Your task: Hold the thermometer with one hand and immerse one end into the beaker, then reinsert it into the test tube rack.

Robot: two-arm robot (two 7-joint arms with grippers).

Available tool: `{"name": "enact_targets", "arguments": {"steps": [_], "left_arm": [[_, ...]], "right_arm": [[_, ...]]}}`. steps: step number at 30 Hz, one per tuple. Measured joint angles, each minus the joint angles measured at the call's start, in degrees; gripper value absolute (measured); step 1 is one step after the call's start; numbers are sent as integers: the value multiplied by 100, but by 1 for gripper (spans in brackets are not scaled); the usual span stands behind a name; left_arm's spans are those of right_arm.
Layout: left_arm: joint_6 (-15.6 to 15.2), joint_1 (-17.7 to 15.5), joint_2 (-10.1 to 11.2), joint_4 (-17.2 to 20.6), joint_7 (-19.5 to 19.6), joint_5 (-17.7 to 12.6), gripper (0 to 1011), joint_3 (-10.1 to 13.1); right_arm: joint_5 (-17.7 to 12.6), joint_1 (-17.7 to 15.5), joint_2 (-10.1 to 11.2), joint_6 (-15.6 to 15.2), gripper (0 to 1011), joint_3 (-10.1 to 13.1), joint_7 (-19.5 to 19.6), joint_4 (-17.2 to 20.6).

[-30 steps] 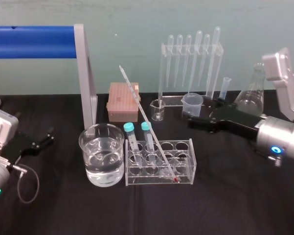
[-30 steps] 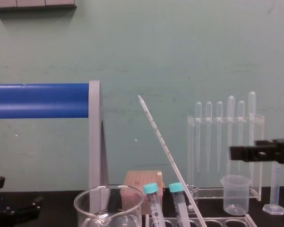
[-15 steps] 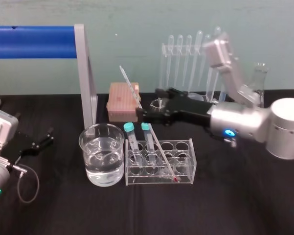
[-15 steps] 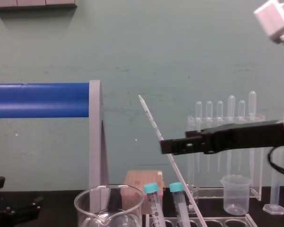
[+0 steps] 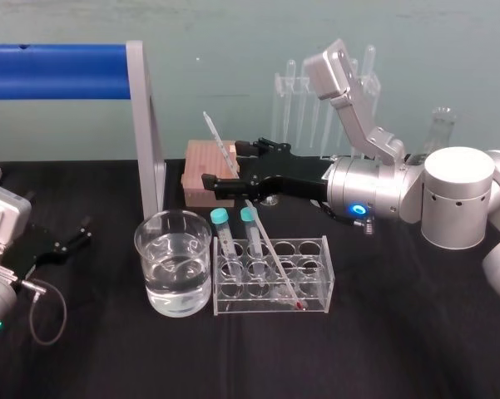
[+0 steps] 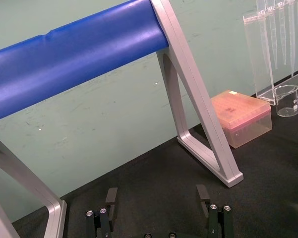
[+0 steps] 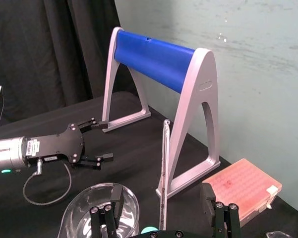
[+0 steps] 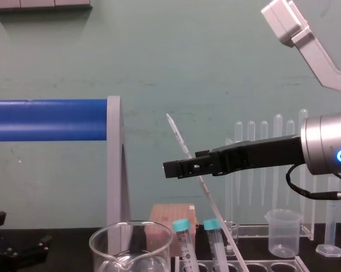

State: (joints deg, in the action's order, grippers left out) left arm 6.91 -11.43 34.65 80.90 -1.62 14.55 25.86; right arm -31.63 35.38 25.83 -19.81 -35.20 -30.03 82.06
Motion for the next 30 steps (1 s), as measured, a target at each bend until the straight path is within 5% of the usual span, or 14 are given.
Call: {"name": "enact_targets", "arguments": {"steps": [30], "left_arm": [[0,0,0,0,0,0,1008,0]], "right_arm": [[-29,113,-11,-164,954,-86,-28,-52]]}}
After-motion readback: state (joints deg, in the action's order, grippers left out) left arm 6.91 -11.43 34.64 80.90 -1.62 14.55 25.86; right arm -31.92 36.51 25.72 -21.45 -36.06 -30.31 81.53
